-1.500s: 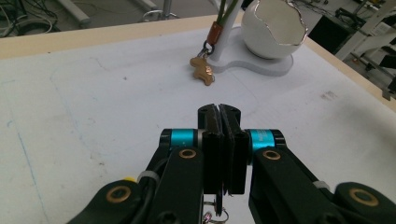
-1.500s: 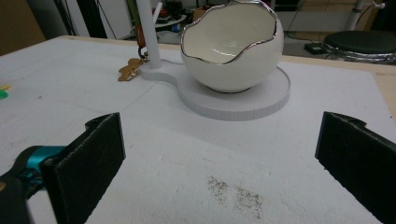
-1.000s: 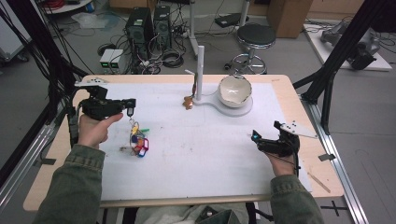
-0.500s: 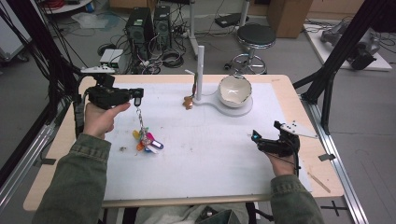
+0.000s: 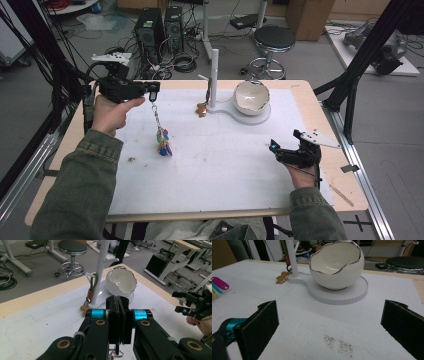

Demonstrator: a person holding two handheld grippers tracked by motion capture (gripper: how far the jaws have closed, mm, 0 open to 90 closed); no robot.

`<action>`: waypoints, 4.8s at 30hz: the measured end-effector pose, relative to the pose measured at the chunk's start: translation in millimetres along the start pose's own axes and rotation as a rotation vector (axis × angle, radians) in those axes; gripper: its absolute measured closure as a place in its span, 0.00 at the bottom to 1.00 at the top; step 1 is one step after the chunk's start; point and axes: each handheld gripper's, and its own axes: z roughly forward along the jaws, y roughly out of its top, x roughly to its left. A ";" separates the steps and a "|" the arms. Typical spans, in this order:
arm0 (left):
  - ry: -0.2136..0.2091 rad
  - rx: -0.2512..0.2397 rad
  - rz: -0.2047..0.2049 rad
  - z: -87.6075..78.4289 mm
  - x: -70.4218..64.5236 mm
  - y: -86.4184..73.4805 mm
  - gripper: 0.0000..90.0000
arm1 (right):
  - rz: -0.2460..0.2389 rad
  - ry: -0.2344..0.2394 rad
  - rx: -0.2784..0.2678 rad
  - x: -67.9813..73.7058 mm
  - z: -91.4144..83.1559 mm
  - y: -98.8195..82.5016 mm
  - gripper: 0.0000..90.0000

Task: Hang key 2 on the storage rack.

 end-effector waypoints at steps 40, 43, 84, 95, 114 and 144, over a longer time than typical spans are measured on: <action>-0.116 -0.125 -0.067 35.5 -27.4 68.8 0.97 | 0.022 0.001 -0.011 -2.2 -0.9 0.1 0.01; -0.113 -0.122 -0.063 41.4 -29.6 71.6 0.97 | 0.022 0.001 -0.014 -2.4 -0.8 0.2 0.01; -0.071 -0.158 -0.101 108.4 -37.4 109.8 0.97 | 0.029 0.008 -0.017 -4.7 -2.5 -0.8 0.01; -0.072 -0.172 -0.151 131.4 -33.9 111.0 0.97 | 0.029 0.015 -0.018 -4.3 -3.1 -1.1 0.01; -0.013 -0.205 -0.230 158.4 -19.0 108.0 0.97 | 0.027 0.023 -0.014 -2.9 -2.9 -1.8 0.01; 0.002 -0.177 -0.260 193.1 -12.3 97.1 0.95 | 0.028 0.023 -0.011 -4.3 -3.9 -3.4 0.01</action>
